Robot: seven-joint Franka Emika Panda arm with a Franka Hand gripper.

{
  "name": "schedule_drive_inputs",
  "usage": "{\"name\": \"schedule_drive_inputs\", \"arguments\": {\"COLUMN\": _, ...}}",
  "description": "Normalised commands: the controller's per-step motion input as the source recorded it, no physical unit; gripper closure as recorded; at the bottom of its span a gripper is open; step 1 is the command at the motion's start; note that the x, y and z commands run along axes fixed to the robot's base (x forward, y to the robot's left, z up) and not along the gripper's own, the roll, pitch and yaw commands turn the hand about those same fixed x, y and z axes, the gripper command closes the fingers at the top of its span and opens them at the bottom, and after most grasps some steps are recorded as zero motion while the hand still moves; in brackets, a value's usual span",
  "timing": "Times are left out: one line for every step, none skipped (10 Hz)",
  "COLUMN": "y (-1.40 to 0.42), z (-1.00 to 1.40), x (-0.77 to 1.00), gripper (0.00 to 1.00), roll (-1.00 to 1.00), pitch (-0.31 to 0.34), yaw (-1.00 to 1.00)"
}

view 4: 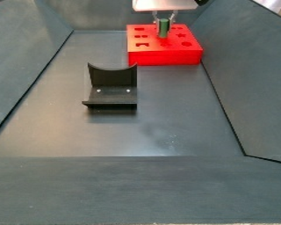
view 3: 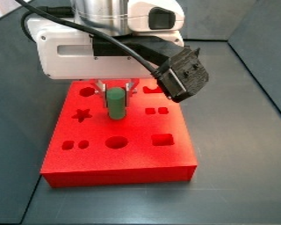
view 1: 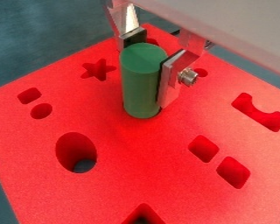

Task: Pick up the round object. Move up. Move to above the board. Insert the round object.
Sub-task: Insert the round object.

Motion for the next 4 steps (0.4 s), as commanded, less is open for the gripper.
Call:
{"name": "schedule_drive_inputs", "arguments": {"y": 0.17, "z": -0.53, "x": 0.19, "gripper": 1.0, "roll": -0.18, "pitch": -0.053, "yaw": -0.2}}
{"name": "schedule_drive_inputs", "arguments": {"y": 0.0, "z": 0.0, "x": 0.0, "gripper": 1.0, "roll": 0.01, "pitch": 0.0, "yaw": 0.0}}
{"name": "schedule_drive_inputs", "arguments": {"y": 0.0, "z": 0.0, "x": 0.0, "gripper": 1.0, "roll": 0.0, "pitch": 0.0, "yaw": 0.0}}
{"name": "schedule_drive_inputs", "arguments": {"y": 0.0, "z": 0.0, "x": 0.0, "gripper": 1.0, "roll": 0.02, "pitch": 0.0, "yaw": 0.0}}
